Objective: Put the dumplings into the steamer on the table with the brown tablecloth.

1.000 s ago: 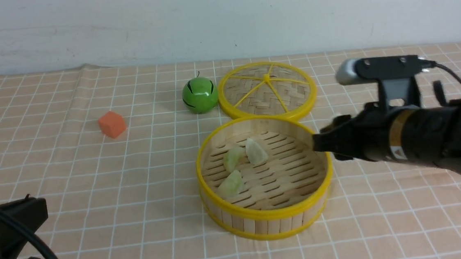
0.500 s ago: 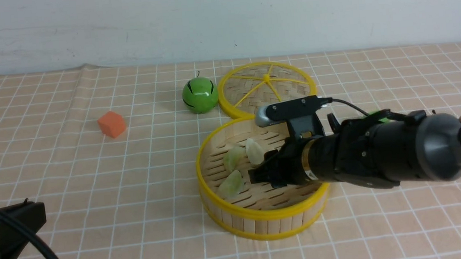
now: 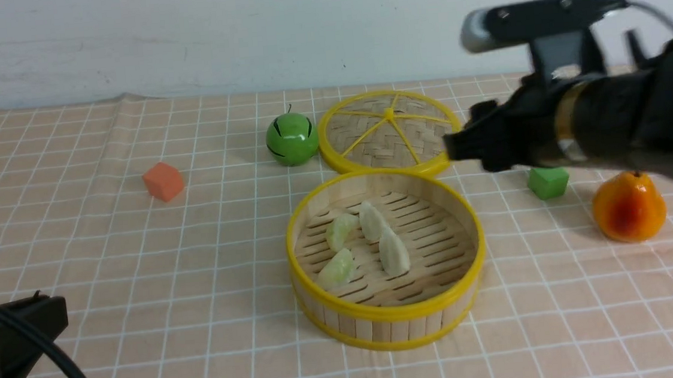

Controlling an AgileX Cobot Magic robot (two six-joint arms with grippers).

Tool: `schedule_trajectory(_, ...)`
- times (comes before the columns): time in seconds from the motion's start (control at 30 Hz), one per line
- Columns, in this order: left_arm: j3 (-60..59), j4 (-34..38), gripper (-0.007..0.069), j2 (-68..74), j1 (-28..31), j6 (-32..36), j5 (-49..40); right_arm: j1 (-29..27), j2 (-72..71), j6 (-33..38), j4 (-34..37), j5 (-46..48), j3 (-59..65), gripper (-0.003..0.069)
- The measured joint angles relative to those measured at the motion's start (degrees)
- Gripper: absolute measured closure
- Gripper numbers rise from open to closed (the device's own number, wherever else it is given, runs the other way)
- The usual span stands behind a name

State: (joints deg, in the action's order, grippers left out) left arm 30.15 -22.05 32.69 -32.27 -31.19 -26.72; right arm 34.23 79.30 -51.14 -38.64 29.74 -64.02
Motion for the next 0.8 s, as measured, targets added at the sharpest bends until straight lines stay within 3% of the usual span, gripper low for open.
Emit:
schedule_trajectory(0.1,0.0,0.0,0.0567,0.0,0.0,0.0,0.0,0.0,-8.31,15.14,7.15,11.56,-0.23,0.0328)
schedule_trajectory(0.13,0.0,0.0,0.0565,0.0,0.0,0.0,0.0,0.0,-13.13,28.38,15.42,19.8,-0.29,0.0396)
schedule_trajectory(0.2,0.0,0.0,0.0563,0.0,0.0,0.0,0.0,-0.05,-16.14,39.17,23.45,28.46,0.04,0.0484)
schedule_trajectory(0.23,0.0,0.0,0.0562,0.0,0.0,0.0,0.0,-0.05,-16.43,40.29,25.19,29.14,0.14,0.0494)
schedule_trajectory(0.3,0.0,0.0,0.0557,0.0,0.0,0.0,0.0,-0.05,-19.87,51.8,35.35,34.09,2.74,0.0608)
schedule_trajectory(0.4,0.0,0.0,0.0554,0.0,0.0,0.0,-0.05,-0.05,-24.74,60.07,46.83,31.0,9.09,0.0674)
schedule_trajectory(0.57,0.0,0.0,0.0554,0.0,0.0,0.0,-0.05,0.0,-34.29,69.97,61.24,12.89,22.57,0.0678)
schedule_trajectory(0.67,0.0,0.0,0.0554,0.0,0.0,0.0,-0.05,0.0,-38.77,74.22,64.15,6.62,28.51,0.0678)
schedule_trajectory(0.8,0.0,0.0,0.0554,0.0,0.0,0.0,-0.05,0.0,-43.26,76.22,64.26,4.97,32.09,0.0677)
